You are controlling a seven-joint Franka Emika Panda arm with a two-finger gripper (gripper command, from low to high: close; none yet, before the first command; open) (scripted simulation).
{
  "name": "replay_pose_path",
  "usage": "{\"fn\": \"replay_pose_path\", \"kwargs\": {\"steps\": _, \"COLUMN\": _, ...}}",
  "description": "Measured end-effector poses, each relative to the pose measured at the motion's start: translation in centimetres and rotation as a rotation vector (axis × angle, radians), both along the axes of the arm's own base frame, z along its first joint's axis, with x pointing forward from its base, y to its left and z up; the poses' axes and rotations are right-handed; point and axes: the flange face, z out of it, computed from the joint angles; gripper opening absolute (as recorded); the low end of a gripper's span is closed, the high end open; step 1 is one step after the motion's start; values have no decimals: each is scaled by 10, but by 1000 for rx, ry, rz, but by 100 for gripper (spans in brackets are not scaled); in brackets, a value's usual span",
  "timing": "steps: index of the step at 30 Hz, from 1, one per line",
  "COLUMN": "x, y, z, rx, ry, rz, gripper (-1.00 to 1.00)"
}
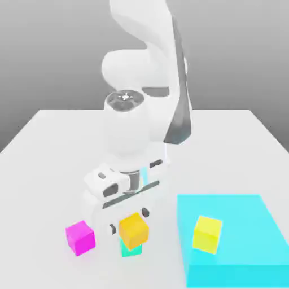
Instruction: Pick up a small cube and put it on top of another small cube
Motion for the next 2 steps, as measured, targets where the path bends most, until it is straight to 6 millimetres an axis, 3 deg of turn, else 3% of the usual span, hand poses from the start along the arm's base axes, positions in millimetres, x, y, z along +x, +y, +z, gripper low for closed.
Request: {"fn": "replay_pose_path", "kwargs": {"steps": 2, "x": -1, "y": 0, "z": 19, "rx": -1, "ry": 0, "rz": -2, "gripper": 100}}
